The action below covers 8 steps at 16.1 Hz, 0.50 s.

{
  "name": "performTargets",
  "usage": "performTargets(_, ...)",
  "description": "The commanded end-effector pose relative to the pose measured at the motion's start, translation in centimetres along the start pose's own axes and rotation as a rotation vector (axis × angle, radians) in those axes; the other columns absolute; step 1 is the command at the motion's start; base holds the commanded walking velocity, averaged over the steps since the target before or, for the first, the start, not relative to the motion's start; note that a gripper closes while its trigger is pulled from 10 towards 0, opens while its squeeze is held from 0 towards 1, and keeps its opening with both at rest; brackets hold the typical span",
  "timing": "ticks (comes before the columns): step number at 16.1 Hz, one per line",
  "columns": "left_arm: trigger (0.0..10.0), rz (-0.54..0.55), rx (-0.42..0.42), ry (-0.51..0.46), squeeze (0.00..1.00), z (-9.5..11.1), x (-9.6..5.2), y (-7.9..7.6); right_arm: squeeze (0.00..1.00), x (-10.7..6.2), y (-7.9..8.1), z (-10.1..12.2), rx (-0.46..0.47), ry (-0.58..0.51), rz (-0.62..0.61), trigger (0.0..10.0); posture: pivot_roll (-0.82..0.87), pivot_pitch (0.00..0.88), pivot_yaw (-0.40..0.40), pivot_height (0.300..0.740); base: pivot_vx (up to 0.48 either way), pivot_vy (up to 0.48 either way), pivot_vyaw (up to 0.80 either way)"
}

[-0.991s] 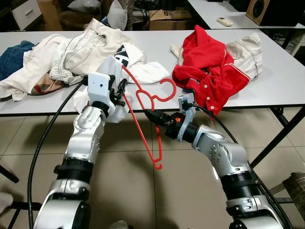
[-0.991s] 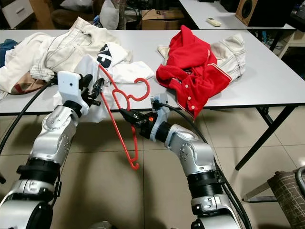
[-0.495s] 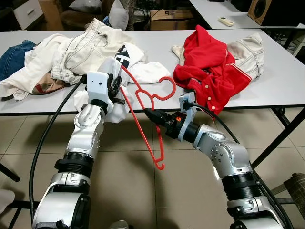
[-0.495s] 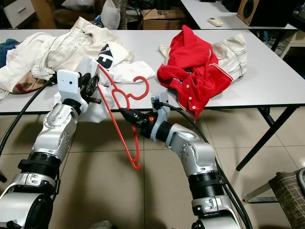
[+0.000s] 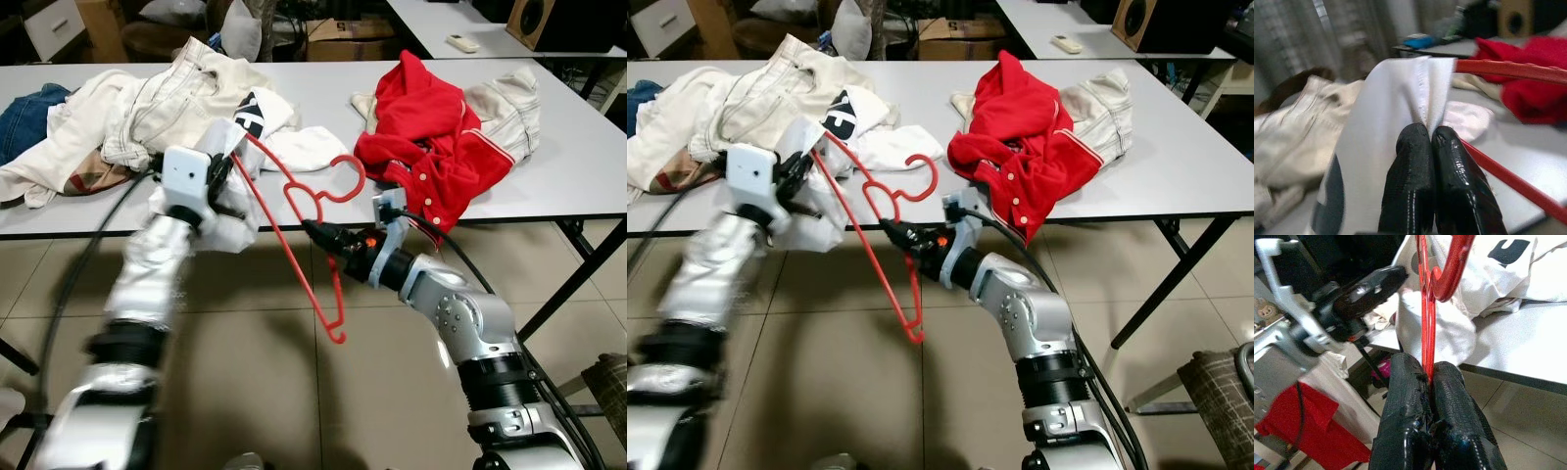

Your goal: Hang hanger

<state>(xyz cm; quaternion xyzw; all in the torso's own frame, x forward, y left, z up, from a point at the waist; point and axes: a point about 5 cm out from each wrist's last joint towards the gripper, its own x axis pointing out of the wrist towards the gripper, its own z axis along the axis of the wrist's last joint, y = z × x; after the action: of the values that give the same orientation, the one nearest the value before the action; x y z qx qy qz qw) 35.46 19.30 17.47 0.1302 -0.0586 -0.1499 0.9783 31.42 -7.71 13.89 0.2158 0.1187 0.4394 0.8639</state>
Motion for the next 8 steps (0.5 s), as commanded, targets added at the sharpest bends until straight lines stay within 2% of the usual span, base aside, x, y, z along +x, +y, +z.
performTargets(1, 0.0, -0.096, 0.049, 0.014, 0.00, 0.6, 0.0, -0.5, 0.00, 0.0, -0.1, 0.4, -0.006, -0.022, -0.007, 10.0, -0.01, 0.002, 0.052, 0.740, 0.000, 0.000, 0.00)
performTargets(2, 0.0, -0.187, 0.118, 0.041, 0.00, 1.3, -0.7, 0.2, 0.00, 0.1, 0.1, 0.3, 0.001, -0.022, -0.003, 10.0, 0.00, 0.004, 0.045, 0.740, 0.000, 0.000, 0.00)
performTargets(4, 0.0, -0.240, 0.172, 0.068, 0.00, 2.0, -1.2, 1.1, 0.00, 0.5, 0.3, 0.2, 0.008, -0.020, 0.005, 10.0, 0.01, 0.005, 0.040, 0.740, 0.000, 0.000, 0.00)
performTargets(6, 0.0, -0.256, 0.186, 0.065, 0.00, 3.1, -1.5, 1.7, 0.00, 0.9, 0.4, 0.0, 0.016, -0.014, 0.008, 10.0, 0.02, 0.004, 0.037, 0.740, 0.000, 0.000, 0.00)
performTargets(8, 0.0, -0.216, 0.132, 0.013, 0.00, 4.6, -1.3, 2.4, 0.00, 1.0, -0.3, -0.5, 0.012, 0.032, -0.056, 10.0, 0.02, 0.003, 0.038, 0.740, 0.000, 0.000, 0.00)
